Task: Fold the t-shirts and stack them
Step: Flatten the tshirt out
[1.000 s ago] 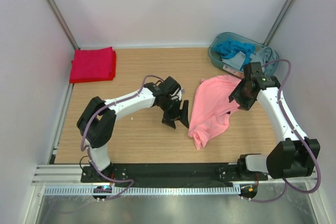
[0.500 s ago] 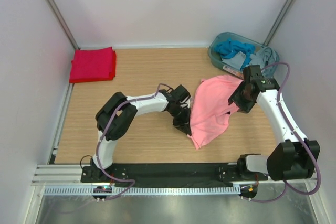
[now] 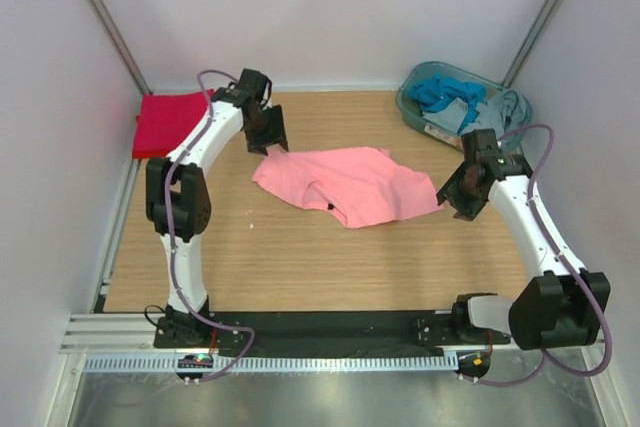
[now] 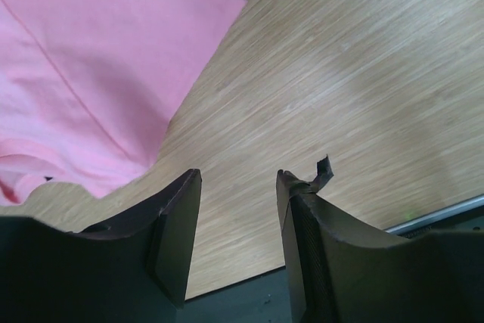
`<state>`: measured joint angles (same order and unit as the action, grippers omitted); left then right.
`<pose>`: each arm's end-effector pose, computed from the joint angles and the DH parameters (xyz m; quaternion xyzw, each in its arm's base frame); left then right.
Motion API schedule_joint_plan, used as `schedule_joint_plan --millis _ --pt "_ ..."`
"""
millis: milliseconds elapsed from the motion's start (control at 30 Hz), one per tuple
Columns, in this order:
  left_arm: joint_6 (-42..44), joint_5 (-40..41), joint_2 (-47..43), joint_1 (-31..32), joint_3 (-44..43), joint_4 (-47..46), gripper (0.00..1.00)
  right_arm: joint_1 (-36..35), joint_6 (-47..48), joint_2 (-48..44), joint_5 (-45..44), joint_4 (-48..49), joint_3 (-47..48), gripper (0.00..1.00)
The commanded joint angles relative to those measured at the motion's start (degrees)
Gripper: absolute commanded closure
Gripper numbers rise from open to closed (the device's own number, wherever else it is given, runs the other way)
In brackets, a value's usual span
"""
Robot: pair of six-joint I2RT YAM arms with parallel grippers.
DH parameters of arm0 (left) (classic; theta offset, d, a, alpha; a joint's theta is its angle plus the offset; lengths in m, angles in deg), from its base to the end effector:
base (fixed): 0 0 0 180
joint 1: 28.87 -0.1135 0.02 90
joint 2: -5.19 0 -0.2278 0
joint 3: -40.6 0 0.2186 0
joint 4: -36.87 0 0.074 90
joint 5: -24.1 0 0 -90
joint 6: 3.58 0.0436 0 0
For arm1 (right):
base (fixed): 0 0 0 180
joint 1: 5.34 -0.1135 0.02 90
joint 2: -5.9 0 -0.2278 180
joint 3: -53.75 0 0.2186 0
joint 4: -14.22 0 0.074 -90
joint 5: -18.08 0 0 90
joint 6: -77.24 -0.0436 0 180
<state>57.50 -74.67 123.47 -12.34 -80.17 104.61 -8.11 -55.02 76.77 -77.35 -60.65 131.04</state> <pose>0.3771 -0.1189 0.2173 -0.0888 0.9700 -0.1514 0.1682 0.2057 0.0058 0.2440 0.3398 0.9206 0.0285 0.1903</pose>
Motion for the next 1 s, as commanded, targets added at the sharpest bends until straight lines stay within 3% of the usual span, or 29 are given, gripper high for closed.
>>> schedule_joint_plan --millis 0,167,267,400,500,633,967 --pt "2.9 3.1 -3.0 4.8 -3.5 5.3 0.4 0.2 -2.2 1.8 -3.8 2.0 0.9 0.49" --pt "3.1 -0.3 -10.4 16.9 5.2 -2.3 0.41 1.0 -4.3 10.3 -5.2 6.7 1.7 0.5" --pt "-1.8 -3.5 -12.0 22.0 10.7 -4.9 0.43 1.0 -8.3 14.6 -3.3 8.5 1.2 0.52" --pt "-7.2 -5.3 -13.3 23.4 17.8 -8.1 0.43 1.1 -14.1 15.8 -2.8 13.9 -3.0 0.52" --pt "-6.1 -3.3 -13.5 23.3 18.2 -6.1 0.43 1.0 -16.7 17.0 -5.0 17.2 -5.5 0.52" --pt "-4.6 -2.2 -13.9 23.3 17.6 -3.9 0.42 1.1 -17.9 20.3 -7.7 20.5 -6.8 0.52" --pt "-9.7 -7.5 -14.3 23.3 23.9 -10.9 0.41 1.0 -17.7 25.9 -12.7 24.0 -6.2 0.57"
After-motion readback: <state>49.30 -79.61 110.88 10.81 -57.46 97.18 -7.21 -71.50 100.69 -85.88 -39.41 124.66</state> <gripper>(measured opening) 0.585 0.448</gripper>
